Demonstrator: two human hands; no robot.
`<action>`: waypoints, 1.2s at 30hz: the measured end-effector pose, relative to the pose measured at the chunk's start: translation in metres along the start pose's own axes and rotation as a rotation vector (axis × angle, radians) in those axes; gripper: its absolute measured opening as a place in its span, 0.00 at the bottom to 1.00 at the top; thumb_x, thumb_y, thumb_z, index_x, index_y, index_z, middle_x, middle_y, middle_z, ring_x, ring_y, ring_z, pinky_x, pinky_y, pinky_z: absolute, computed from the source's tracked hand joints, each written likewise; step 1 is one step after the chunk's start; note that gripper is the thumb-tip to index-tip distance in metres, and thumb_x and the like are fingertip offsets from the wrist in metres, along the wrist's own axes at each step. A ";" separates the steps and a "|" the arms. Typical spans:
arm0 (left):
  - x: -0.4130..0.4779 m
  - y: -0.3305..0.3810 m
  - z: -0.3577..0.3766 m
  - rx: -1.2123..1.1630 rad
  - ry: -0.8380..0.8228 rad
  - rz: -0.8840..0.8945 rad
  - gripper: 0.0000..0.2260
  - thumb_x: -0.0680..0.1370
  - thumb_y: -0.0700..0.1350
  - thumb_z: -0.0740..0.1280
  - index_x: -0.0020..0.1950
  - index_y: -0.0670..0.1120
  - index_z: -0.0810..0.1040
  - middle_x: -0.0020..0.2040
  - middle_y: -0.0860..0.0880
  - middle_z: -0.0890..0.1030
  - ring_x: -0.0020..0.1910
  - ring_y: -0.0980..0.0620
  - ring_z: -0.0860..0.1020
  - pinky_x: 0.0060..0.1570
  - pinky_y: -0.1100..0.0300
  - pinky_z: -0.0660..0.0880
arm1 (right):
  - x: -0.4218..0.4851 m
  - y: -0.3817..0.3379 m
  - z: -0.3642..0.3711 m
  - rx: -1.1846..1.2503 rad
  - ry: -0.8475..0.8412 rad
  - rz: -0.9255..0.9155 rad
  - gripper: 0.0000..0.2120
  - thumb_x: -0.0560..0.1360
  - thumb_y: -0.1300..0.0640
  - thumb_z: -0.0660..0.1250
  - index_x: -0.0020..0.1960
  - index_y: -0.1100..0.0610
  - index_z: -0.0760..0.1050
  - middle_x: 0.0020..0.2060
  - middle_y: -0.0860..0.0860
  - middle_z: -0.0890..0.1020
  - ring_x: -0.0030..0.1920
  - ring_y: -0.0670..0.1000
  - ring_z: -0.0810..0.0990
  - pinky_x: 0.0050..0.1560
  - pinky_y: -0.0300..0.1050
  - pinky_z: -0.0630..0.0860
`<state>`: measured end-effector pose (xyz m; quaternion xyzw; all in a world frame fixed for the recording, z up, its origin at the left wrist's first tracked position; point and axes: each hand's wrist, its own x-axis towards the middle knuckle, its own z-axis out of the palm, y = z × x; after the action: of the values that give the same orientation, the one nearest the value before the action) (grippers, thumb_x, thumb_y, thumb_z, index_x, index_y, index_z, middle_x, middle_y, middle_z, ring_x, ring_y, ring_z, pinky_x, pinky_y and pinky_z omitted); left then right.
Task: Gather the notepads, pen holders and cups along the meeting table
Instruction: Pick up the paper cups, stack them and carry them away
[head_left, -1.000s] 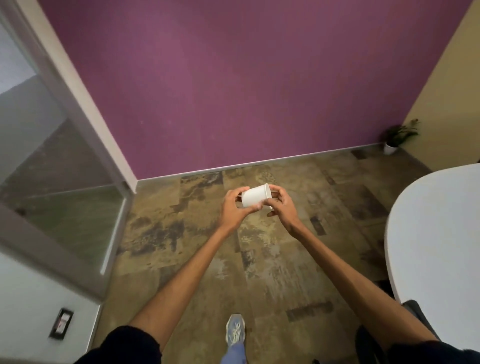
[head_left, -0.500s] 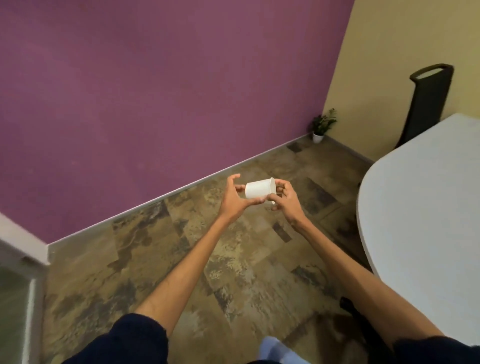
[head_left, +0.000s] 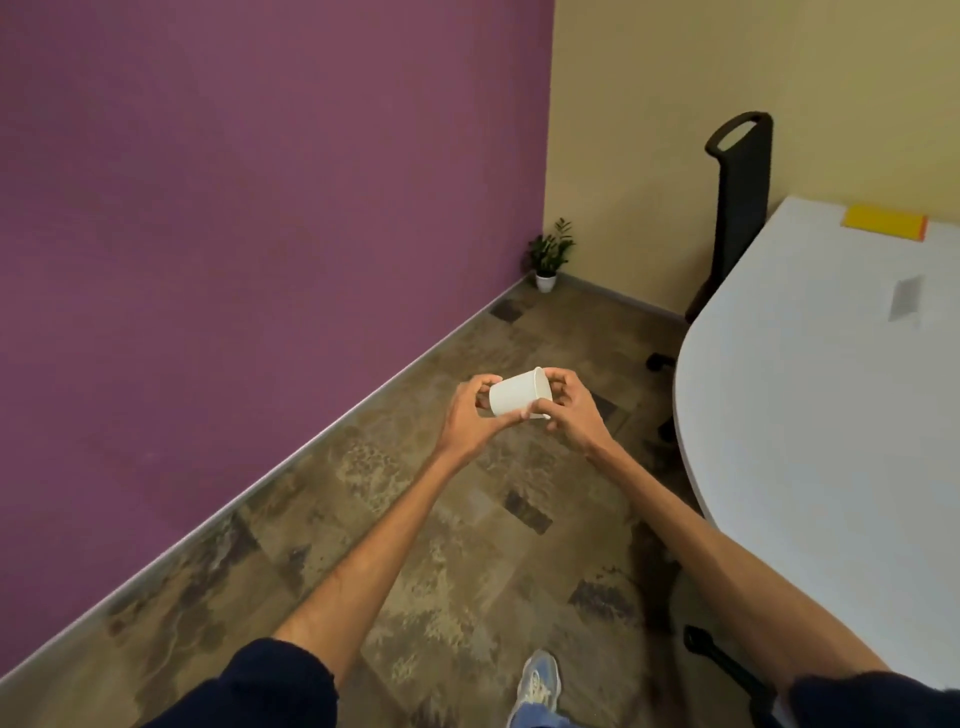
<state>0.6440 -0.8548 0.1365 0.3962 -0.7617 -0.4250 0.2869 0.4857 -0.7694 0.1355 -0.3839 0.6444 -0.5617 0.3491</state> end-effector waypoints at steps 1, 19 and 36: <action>0.022 0.002 0.001 0.015 -0.014 0.011 0.25 0.65 0.57 0.79 0.58 0.54 0.75 0.57 0.52 0.75 0.50 0.58 0.77 0.43 0.70 0.71 | 0.018 -0.001 -0.005 0.002 0.021 0.000 0.28 0.65 0.53 0.72 0.64 0.52 0.70 0.57 0.52 0.79 0.54 0.54 0.80 0.35 0.39 0.75; 0.350 0.053 0.124 0.212 -0.334 0.416 0.31 0.63 0.57 0.80 0.61 0.48 0.75 0.57 0.51 0.75 0.53 0.54 0.74 0.50 0.60 0.75 | 0.275 0.012 -0.153 -0.056 0.339 0.013 0.20 0.75 0.56 0.71 0.64 0.52 0.70 0.59 0.48 0.76 0.58 0.50 0.77 0.46 0.37 0.78; 0.622 0.088 0.288 0.269 -0.641 0.620 0.29 0.66 0.52 0.79 0.63 0.51 0.73 0.59 0.53 0.75 0.59 0.56 0.70 0.53 0.60 0.69 | 0.478 0.044 -0.299 -0.011 0.640 0.169 0.23 0.75 0.56 0.70 0.68 0.53 0.68 0.63 0.53 0.75 0.60 0.54 0.77 0.43 0.39 0.80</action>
<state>0.0647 -1.2323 0.1394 0.0319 -0.9427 -0.3177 0.0966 -0.0029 -1.0543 0.1208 -0.1351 0.7539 -0.6194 0.1723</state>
